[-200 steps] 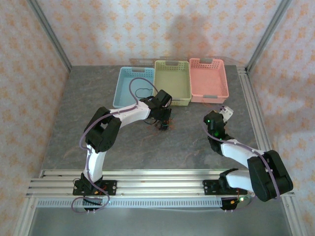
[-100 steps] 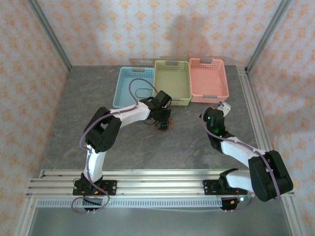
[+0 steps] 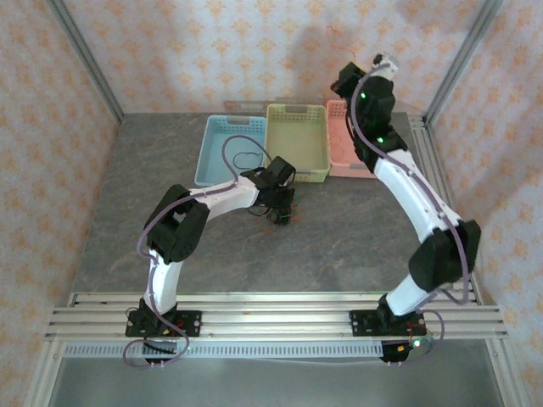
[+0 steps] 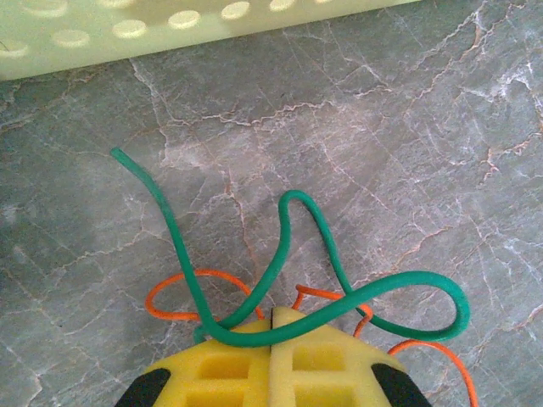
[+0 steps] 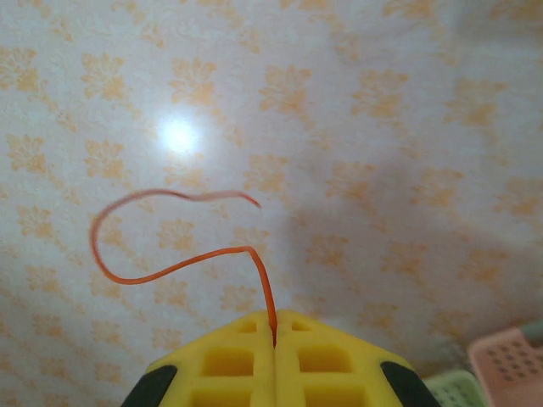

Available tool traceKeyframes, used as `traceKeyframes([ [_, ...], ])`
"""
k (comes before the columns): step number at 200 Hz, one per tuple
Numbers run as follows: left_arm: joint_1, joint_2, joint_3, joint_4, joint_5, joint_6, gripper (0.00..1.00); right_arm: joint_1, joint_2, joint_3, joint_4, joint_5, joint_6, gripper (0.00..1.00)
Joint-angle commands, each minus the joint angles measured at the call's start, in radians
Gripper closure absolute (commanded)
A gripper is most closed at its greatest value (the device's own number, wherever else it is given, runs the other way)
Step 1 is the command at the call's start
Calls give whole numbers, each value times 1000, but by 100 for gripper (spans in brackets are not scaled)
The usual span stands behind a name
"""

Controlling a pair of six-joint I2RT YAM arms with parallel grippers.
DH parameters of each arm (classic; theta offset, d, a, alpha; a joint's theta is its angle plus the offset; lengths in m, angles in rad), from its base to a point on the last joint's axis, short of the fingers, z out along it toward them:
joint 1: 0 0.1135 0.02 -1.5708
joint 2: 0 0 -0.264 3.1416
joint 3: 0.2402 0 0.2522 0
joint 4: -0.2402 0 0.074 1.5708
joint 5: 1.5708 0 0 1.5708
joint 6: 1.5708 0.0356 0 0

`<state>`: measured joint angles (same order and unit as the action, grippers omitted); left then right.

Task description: Untangle the cables

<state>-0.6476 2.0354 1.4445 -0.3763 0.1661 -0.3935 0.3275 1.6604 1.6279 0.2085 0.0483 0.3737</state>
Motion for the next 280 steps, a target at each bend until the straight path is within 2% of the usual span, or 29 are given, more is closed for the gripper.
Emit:
traceKeyframes([
  [1,3,-52,-13,11,-33,-5,96,8,162,122,-41,-74,-16,100],
  [14,3,-54,-16,14,-33,-5,96,16,254,183,8,-129,-24,100],
  [36,3,-53,-15,13,-34,-4,96,26,400,246,35,-101,-11,100],
  [50,3,-52,-13,11,-33,-5,96,26,493,271,42,-125,14,100],
  [81,3,-53,-15,11,-33,-5,96,36,588,221,65,-131,34,100],
  [91,4,-53,-15,11,-34,-4,96,39,592,193,74,-127,33,92],
  [103,3,-52,-15,12,-33,-5,96,39,586,171,71,-123,30,88],
  [124,4,-54,-15,12,-31,-5,96,39,535,138,35,-111,15,61],
  [139,5,-58,-20,19,-32,-5,96,38,469,97,-6,-105,-20,52],
  [161,3,-64,-25,25,-33,-5,96,39,303,-83,25,-119,-110,52],
  [199,4,-73,-34,40,-27,-4,96,40,-47,-596,208,-84,-298,54],
  [216,5,-85,-49,55,-23,-4,96,40,-161,-792,297,-80,-311,58],
  [234,3,-100,-65,76,-18,-2,96,42,-211,-941,405,-106,-239,62],
  [251,5,-113,-79,91,-17,-3,96,51,-197,-1052,539,-156,-164,66],
  [265,4,-118,-85,102,-15,-2,96,63,-152,-1069,608,-237,-145,71],
  [280,4,-119,-93,108,-14,-5,96,78,-143,-1033,553,-344,-144,71],
])
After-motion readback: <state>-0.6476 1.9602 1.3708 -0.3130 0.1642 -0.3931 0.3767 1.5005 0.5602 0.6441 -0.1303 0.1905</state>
